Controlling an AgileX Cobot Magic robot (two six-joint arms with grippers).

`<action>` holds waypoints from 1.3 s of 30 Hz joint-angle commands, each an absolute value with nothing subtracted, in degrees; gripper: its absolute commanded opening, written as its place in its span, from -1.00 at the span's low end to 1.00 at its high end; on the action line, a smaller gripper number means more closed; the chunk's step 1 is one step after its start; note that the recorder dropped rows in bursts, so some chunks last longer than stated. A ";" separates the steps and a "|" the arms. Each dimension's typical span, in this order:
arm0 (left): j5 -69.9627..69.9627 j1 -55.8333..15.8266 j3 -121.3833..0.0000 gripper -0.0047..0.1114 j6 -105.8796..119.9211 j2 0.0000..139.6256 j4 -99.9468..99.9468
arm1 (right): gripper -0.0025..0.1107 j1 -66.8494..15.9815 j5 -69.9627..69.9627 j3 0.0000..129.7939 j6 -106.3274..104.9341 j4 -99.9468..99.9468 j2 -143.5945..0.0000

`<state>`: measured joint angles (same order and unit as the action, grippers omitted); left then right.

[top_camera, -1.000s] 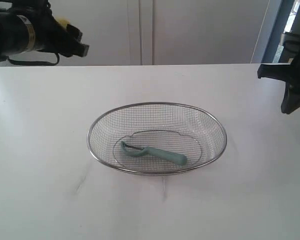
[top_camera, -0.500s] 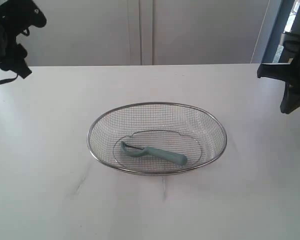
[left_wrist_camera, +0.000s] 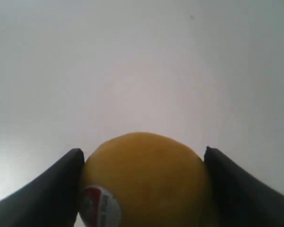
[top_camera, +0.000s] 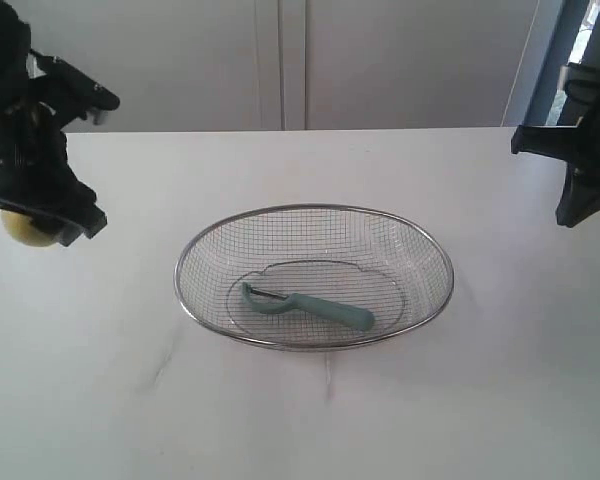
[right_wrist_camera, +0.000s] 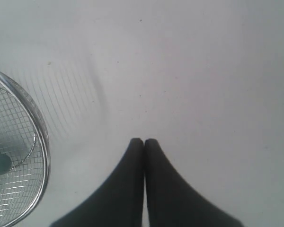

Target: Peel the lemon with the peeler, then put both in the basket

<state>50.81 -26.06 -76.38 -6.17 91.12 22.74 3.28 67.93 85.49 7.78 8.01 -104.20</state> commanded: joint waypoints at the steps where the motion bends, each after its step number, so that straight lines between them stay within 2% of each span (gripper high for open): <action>1: 59.21 -25.86 -83.77 -0.92 0.53 92.58 13.63 | -0.96 3.53 67.58 85.98 7.93 8.13 -103.50; 7: 62.66 -26.30 -89.55 -0.92 1.78 101.06 7.03 | -0.96 3.53 67.58 85.98 7.93 8.13 -103.50; 15: 61.24 -31.70 -95.38 -0.92 1.93 108.96 6.89 | -0.96 3.53 67.58 85.98 7.93 8.13 -103.50; 29: 51.58 -36.80 -103.81 -0.92 1.33 117.33 2.05 | -0.96 3.53 67.19 85.98 8.15 8.12 -103.50; 39: 40.96 -38.38 -104.72 -0.92 1.33 121.15 -0.84 | -0.96 3.53 67.07 85.98 8.16 8.12 -103.50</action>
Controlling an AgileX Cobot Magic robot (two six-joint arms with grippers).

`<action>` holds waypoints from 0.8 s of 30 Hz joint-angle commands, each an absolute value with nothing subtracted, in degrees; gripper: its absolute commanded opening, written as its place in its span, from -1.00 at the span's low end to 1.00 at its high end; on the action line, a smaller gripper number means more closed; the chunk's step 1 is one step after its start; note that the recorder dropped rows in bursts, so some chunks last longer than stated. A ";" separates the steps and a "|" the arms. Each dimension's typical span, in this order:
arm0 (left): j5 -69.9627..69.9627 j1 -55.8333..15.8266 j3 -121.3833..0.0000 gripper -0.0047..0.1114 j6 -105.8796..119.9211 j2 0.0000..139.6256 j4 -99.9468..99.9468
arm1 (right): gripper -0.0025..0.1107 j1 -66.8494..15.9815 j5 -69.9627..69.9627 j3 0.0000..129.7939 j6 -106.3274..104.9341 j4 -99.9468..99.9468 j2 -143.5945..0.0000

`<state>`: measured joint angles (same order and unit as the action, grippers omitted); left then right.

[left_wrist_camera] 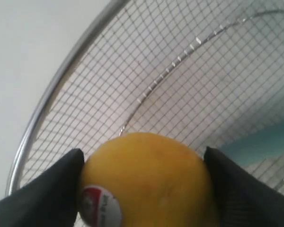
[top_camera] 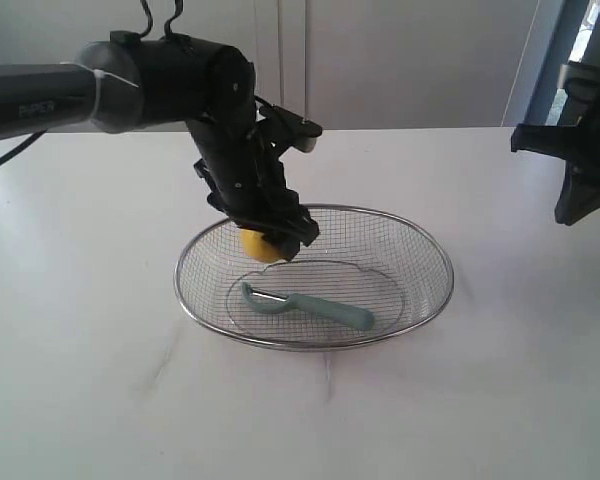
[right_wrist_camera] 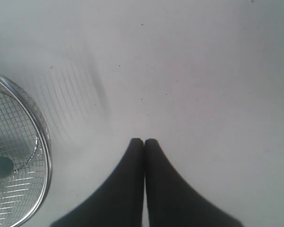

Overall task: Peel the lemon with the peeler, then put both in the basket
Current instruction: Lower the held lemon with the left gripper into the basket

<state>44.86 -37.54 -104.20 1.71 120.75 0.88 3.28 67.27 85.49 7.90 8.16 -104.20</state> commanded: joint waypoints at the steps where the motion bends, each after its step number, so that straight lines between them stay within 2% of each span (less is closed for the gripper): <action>1: 40.41 -38.42 -104.72 -0.92 1.33 121.42 -1.32 | -0.96 3.53 67.08 85.98 8.16 8.24 -103.50; 18: 39.51 -38.42 -104.72 -0.90 1.09 124.09 -2.17 | -0.96 3.53 66.97 85.98 8.16 8.25 -103.50; 22: 39.40 -38.42 -104.72 -0.61 1.09 124.09 -2.17 | -0.96 3.53 66.97 85.98 8.16 8.25 -103.50; 24: 39.40 -38.42 -104.72 -0.35 1.09 124.09 -2.17 | -0.96 3.53 66.97 85.98 8.16 8.25 -103.50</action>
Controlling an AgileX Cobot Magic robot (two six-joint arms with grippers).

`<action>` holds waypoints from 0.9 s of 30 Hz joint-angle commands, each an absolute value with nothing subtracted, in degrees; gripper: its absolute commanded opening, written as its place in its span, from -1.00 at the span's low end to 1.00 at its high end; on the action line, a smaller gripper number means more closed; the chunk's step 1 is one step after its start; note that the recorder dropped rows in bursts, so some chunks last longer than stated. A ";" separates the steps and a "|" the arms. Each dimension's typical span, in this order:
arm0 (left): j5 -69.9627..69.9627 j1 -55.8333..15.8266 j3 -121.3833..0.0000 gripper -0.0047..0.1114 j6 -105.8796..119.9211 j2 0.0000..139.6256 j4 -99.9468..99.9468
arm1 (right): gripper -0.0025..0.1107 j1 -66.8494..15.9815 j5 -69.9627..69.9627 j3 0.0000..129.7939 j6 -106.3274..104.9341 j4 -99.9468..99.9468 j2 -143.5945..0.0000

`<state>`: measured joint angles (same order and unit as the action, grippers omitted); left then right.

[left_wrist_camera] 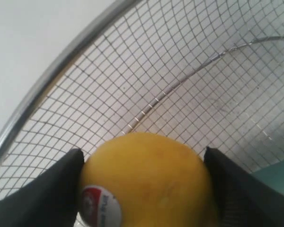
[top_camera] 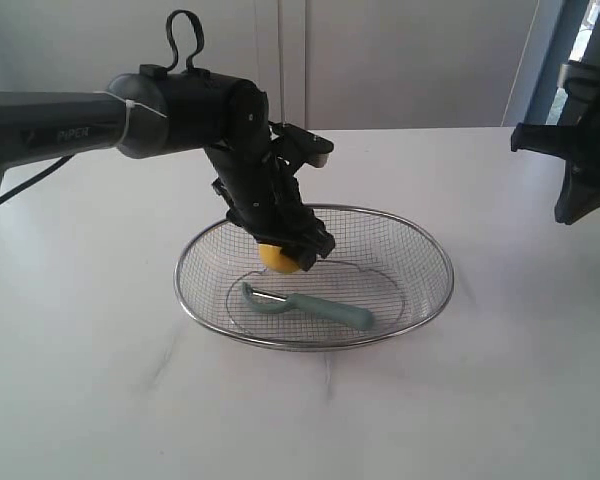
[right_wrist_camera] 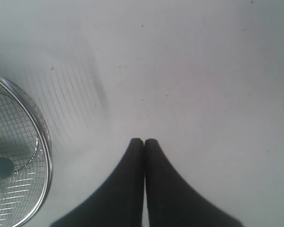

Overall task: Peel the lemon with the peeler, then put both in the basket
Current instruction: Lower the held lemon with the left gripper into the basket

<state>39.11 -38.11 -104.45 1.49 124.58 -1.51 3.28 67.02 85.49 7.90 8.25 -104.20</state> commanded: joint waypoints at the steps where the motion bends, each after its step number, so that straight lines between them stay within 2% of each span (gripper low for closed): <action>1: 39.29 -38.42 -104.72 -0.22 1.09 124.09 -2.17 | -0.96 3.53 66.97 85.98 8.16 8.25 -103.50; 4: 39.18 -38.42 -104.72 0.06 1.09 124.09 -2.17 | -0.96 3.53 66.97 85.98 8.16 8.25 -103.50; 7: 39.18 -38.42 -104.72 0.20 1.09 124.09 -2.17 | -0.96 3.53 66.97 85.98 8.16 8.25 -103.50; 19: 39.06 -38.42 -104.72 0.23 1.09 124.09 -1.96 | -0.96 3.53 66.97 85.98 8.16 8.25 -103.50; 21: 39.06 -38.42 -104.72 0.31 1.09 124.09 -1.67 | -0.96 3.53 66.97 85.98 8.16 8.25 -103.50; 24: 39.06 -38.42 -104.72 0.55 1.23 124.09 -1.55 | -0.96 3.53 66.97 85.98 8.16 8.25 -103.50; 27: 39.06 -38.42 -104.72 0.62 1.23 124.09 -1.26 | -0.96 3.53 66.97 85.98 8.16 8.25 -103.50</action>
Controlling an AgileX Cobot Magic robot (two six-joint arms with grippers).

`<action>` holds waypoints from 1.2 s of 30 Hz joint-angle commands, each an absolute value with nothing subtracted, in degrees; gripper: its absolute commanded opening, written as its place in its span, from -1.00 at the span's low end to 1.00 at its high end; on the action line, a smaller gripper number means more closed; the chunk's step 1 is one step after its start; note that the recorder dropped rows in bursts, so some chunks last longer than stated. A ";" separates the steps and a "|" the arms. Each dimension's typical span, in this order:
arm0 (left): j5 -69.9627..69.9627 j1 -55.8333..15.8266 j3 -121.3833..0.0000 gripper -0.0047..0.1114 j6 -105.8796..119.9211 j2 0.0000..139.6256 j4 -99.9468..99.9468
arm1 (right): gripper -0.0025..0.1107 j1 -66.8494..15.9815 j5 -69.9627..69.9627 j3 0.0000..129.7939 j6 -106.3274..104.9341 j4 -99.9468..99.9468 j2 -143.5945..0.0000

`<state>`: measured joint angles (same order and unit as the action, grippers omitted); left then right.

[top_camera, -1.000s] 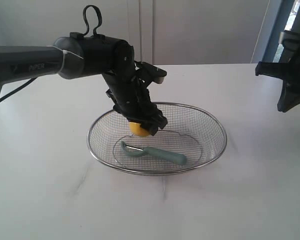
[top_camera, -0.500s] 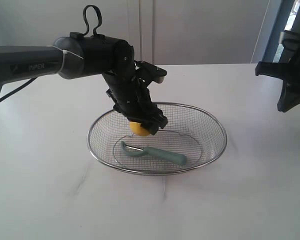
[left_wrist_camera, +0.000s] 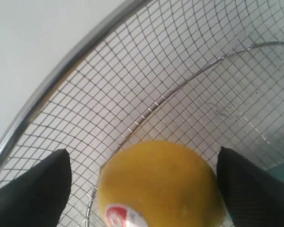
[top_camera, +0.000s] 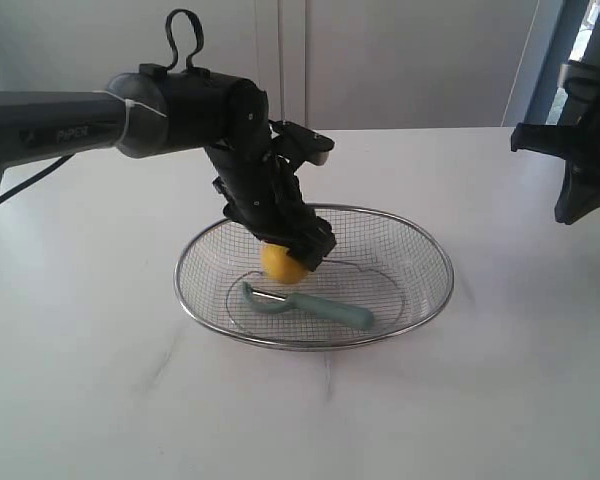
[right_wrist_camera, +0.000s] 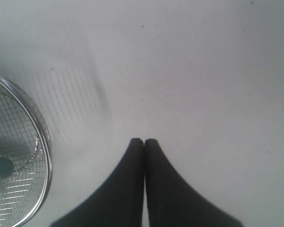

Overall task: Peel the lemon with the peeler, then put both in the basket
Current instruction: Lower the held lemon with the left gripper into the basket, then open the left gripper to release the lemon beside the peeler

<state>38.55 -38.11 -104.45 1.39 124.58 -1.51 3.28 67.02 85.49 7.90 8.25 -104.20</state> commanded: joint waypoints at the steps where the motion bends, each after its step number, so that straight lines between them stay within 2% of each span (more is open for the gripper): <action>1: 39.06 -38.42 -104.72 0.63 1.23 124.09 -1.26 | -0.96 3.53 66.97 85.98 8.16 8.25 -103.50; 16: 42.83 -38.42 -104.72 0.58 1.23 123.33 1.68 | -0.96 3.53 66.97 85.98 8.16 8.25 -103.50; 31: 46.30 -38.42 -104.72 0.55 -1.70 115.40 3.83 | -0.96 3.53 66.97 85.98 8.16 8.25 -103.50; 33: 49.33 -38.42 -104.72 0.41 -1.59 113.82 3.83 | -0.96 3.53 66.97 85.98 8.16 8.25 -103.50; 36: 53.85 -38.42 -104.72 -0.02 -1.59 111.61 4.35 | -0.96 3.53 67.07 85.98 8.16 8.25 -103.50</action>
